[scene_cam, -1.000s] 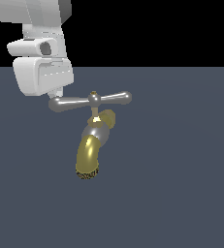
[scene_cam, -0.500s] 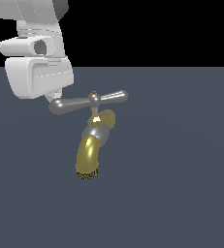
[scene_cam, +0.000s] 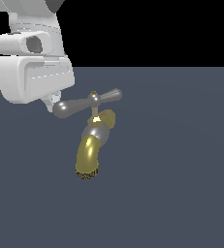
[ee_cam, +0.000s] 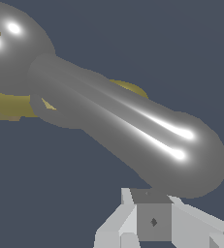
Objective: Turn on the faucet by rotating a designated handle.
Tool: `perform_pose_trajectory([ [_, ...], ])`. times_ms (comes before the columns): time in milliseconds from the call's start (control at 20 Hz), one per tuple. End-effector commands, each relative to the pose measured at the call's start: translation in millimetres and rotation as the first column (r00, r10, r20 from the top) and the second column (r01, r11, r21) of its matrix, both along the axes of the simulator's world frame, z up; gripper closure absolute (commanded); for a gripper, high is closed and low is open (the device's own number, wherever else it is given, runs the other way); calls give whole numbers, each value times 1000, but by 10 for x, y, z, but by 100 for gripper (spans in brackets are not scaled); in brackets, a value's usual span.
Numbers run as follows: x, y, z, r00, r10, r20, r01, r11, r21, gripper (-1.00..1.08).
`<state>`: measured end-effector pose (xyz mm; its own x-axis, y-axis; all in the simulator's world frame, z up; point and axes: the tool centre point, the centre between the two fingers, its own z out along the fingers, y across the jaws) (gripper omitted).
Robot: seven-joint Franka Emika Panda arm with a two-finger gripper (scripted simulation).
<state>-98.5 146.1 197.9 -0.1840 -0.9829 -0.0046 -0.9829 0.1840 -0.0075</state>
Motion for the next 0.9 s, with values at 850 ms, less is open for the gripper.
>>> perform_pose_trajectory([
  [850,-420,-525,-10,1000,1,-6,-1,1000,0,108],
])
